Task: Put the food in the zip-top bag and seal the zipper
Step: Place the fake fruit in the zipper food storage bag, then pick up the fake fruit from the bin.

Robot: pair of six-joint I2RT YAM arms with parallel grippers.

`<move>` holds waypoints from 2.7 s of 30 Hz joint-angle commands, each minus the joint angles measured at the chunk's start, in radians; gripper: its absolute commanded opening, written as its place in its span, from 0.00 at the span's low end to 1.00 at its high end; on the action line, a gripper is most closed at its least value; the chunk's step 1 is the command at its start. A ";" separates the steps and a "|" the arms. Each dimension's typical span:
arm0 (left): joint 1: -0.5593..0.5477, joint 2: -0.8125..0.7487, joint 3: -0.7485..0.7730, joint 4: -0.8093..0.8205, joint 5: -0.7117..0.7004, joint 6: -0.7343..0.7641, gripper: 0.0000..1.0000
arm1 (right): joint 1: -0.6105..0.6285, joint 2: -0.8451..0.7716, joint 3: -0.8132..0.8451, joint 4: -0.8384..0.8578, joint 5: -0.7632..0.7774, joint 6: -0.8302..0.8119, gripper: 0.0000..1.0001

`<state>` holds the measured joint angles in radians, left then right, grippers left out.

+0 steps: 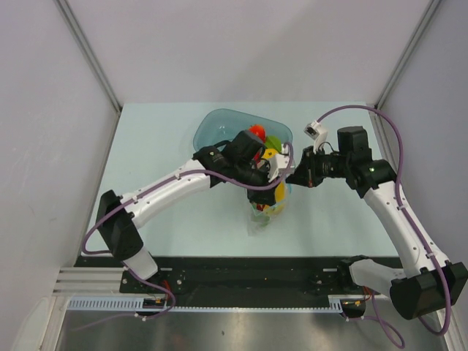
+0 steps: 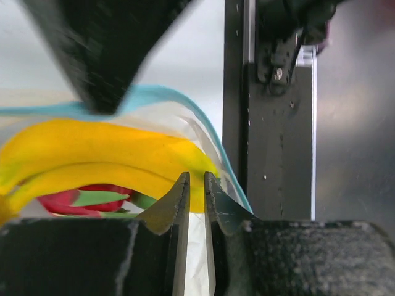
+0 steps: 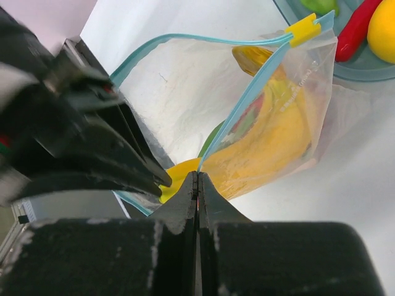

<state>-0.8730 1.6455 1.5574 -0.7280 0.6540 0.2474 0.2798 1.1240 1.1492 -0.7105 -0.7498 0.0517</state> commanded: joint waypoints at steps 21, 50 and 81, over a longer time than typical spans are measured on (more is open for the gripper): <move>0.184 -0.190 -0.025 0.286 0.111 -0.072 0.56 | -0.214 -0.043 0.070 -0.064 -0.109 0.013 0.00; 0.325 0.596 0.431 0.325 -0.142 -0.240 0.94 | -0.238 -0.018 0.130 -0.165 -0.033 -0.035 0.00; 0.410 -0.022 0.040 0.493 0.136 -0.350 0.36 | -0.133 -0.004 0.080 -0.043 -0.003 0.046 0.00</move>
<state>-0.4274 1.8221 1.6398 -0.2939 0.6155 -0.0849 0.1310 1.1110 1.2293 -0.8307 -0.7578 0.0643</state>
